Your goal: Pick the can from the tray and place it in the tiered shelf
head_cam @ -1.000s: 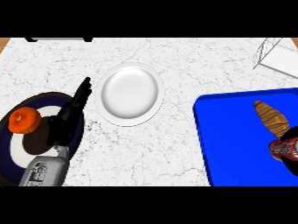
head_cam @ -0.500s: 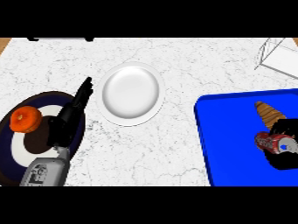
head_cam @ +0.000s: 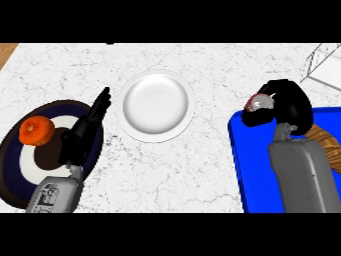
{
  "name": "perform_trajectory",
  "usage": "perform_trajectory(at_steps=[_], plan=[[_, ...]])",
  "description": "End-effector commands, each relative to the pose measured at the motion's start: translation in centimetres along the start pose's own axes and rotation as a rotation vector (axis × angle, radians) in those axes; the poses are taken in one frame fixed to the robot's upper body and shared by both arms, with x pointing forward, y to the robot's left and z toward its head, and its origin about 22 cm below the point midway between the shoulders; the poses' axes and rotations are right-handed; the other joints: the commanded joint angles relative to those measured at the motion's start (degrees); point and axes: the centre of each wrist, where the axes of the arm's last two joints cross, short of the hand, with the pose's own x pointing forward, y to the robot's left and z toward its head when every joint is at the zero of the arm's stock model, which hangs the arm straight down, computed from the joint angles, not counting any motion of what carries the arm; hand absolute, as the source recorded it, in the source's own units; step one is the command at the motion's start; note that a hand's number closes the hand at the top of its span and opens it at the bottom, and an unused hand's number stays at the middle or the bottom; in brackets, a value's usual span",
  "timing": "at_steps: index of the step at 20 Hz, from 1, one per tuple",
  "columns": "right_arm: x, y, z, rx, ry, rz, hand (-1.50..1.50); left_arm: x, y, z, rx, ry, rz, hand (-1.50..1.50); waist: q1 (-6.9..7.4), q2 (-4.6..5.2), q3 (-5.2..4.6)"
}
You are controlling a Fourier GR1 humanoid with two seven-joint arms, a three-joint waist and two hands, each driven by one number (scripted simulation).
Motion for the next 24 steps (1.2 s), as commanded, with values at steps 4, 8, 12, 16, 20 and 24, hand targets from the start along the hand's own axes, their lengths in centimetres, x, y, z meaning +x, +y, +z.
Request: perform_trajectory(at_steps=[4,8,12,16,20,24], plan=[[7.8,-1.9,1.4,-0.217,-0.105,-0.226,1.5,-0.2,0.1,0.5,0.022,0.005,0.01,0.0,-1.34,-0.46,-0.02],[11.3,-4.9,2.9,-0.316,-0.104,-0.254,1.5,-0.9,0.7,-0.2,0.031,0.017,-0.004,0.0,-2.19,-0.49,-0.06],[12.7,-7.5,2.8,-0.45,-0.047,-0.184,1.5,-0.2,2.8,0.3,0.035,0.014,0.012,0.0,-2.15,-0.57,-0.06],[12.6,-11.0,2.5,-0.558,-0.032,-0.16,1.5,-0.2,-0.4,1.1,0.032,0.014,0.015,0.0,-2.23,-0.66,-0.04],[12.0,-13.0,2.5,-0.643,-0.015,-0.174,1.5,0.0,-0.8,0.8,0.025,0.019,0.005,0.0,-2.57,-0.67,-0.02],[13.8,-16.1,1.7,-0.728,0.006,-0.115,1.5,-0.5,1.6,1.3,0.025,0.014,-0.007,0.0,-2.11,-0.59,-0.04]])
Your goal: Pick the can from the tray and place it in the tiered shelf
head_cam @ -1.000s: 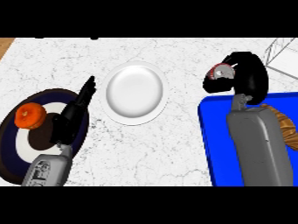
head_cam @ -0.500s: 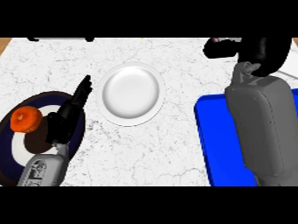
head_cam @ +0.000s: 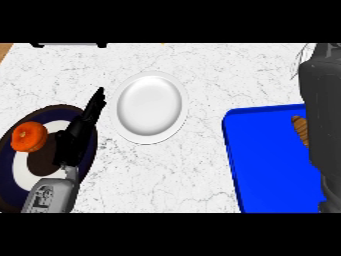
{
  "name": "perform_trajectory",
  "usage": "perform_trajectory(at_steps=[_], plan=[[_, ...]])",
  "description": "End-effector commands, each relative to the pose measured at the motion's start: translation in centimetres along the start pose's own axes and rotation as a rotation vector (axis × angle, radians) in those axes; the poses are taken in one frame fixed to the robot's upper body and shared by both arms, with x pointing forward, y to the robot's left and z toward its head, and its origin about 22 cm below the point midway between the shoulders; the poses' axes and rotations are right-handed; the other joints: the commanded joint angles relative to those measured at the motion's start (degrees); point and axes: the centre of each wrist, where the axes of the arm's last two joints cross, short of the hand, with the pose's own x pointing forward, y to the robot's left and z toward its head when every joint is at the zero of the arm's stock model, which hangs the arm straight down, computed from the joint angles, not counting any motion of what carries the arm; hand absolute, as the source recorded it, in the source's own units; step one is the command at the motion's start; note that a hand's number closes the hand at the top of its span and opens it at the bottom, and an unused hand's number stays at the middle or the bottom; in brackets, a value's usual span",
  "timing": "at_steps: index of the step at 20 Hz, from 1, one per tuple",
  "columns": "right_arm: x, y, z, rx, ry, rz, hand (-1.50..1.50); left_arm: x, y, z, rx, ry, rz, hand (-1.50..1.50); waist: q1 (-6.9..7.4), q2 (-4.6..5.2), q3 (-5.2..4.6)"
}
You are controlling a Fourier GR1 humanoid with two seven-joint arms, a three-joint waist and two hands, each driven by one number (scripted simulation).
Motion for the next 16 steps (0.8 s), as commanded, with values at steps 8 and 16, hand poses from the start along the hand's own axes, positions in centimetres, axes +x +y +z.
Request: perform_trajectory(at_steps=[8,16], plan=[[0.8,-2.3,-6.8,-0.145,0.07,0.051,1.5,-0.6,-0.7,0.0,-0.007,-0.009,-0.013,0.0,0.4,0.24,0.0],[-1.2,-4.2,-10.9,-0.232,0.066,0.102,1.5,-0.4,-1.4,0.8,0.023,-0.005,-0.007,0.0,0.42,0.18,0.02]])
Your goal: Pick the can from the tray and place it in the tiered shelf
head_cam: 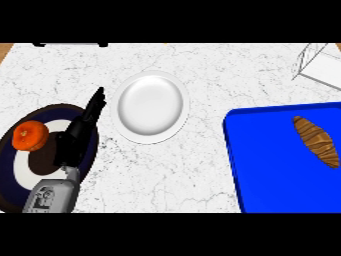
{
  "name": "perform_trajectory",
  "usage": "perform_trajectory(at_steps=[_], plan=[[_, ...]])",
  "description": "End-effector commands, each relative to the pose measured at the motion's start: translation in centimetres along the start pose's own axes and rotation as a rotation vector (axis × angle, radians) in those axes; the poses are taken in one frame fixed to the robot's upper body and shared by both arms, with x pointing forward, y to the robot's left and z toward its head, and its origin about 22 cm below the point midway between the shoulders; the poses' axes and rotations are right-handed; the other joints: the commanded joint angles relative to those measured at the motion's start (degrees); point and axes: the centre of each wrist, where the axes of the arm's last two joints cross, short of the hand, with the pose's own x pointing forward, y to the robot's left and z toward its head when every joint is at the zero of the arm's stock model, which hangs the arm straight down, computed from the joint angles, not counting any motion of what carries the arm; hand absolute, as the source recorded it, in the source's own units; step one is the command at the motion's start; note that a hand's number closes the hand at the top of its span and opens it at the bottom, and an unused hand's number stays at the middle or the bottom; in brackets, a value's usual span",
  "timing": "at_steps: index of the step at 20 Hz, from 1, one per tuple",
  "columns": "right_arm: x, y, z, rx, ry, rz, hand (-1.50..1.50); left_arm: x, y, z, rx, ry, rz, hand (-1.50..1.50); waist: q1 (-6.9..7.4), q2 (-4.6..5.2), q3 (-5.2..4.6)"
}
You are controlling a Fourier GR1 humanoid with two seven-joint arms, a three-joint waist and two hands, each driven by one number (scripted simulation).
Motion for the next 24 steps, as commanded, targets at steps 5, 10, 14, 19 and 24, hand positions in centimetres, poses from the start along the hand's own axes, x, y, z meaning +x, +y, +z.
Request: perform_trajectory(at_steps=[5,10,14,19,24], plan=[[-1.2,-1.2,-4.7,-0.07,-0.031,0.078,1.5,-1.3,-0.7,1.5,-0.018,0.009,0.009,0.0,0.24,0.05,-0.01],[-2.5,1.4,-5.9,-0.084,-0.072,0.102,1.5,-0.8,1.2,-0.1,-0.015,-0.012,-0.004,0.0,0.39,0.24,-0.01],[-5.1,3.1,-6.7,-0.134,-0.092,0.146,1.5,-1.1,-0.9,-0.1,-0.013,0.006,0.005,0.0,0.22,0.24,0.01],[-5.7,4.2,-8.0,-0.142,-0.167,0.161,1.5,-0.4,-1.4,-0.5,-0.016,-0.011,-0.005,0.0,1.01,0.5,0.03],[-6.4,4.2,-8.1,-0.215,-0.076,-0.131,1.5,-0.2,0.2,-1.2,-0.012,-0.015,0.009,0.0,0.68,0.64,0.17]])
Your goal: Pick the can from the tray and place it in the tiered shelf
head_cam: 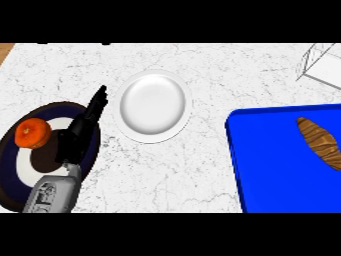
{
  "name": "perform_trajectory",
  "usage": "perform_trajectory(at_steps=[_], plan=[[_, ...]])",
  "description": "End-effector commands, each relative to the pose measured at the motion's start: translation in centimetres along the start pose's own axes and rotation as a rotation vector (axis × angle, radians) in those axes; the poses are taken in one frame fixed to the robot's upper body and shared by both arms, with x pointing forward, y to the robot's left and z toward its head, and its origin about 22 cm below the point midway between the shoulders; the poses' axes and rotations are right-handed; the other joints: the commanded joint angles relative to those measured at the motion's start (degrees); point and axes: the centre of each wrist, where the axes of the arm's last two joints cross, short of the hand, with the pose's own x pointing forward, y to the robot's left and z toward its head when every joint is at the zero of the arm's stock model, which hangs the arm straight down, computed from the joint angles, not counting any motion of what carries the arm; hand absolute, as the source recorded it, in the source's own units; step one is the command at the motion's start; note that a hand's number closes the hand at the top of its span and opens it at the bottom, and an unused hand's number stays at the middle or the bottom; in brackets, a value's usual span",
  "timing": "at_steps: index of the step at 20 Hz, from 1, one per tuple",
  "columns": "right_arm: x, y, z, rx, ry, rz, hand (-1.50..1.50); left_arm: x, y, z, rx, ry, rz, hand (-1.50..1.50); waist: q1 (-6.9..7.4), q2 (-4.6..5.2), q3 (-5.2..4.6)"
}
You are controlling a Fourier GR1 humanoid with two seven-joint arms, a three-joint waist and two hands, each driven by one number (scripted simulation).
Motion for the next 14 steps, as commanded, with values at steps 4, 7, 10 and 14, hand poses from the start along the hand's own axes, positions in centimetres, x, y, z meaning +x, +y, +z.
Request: perform_trajectory(at_steps=[4,7,10,14], plan=[[-4.4,1.2,-1.1,-0.045,0.062,-0.241,1.5,-0.3,-0.6,-0.1,0.003,0.002,-0.001,0.0,0.12,0.19,0.05],[-3.5,0.9,-1.8,-0.051,0.053,-0.255,1.5,0.3,0.3,-0.8,-0.001,-0.009,-0.005,0.0,0.59,0.27,0.0],[-5.4,2.7,-0.6,-0.033,0.054,-0.248,1.5,0.9,0.0,0.0,0.001,0.002,0.005,0.0,0.25,0.0,0.0],[-6.0,1.5,-2.3,-0.025,0.051,-0.262,1.5,0.7,-0.2,1.0,-0.009,-0.01,-0.001,0.0,0.42,-0.13,-0.01]])
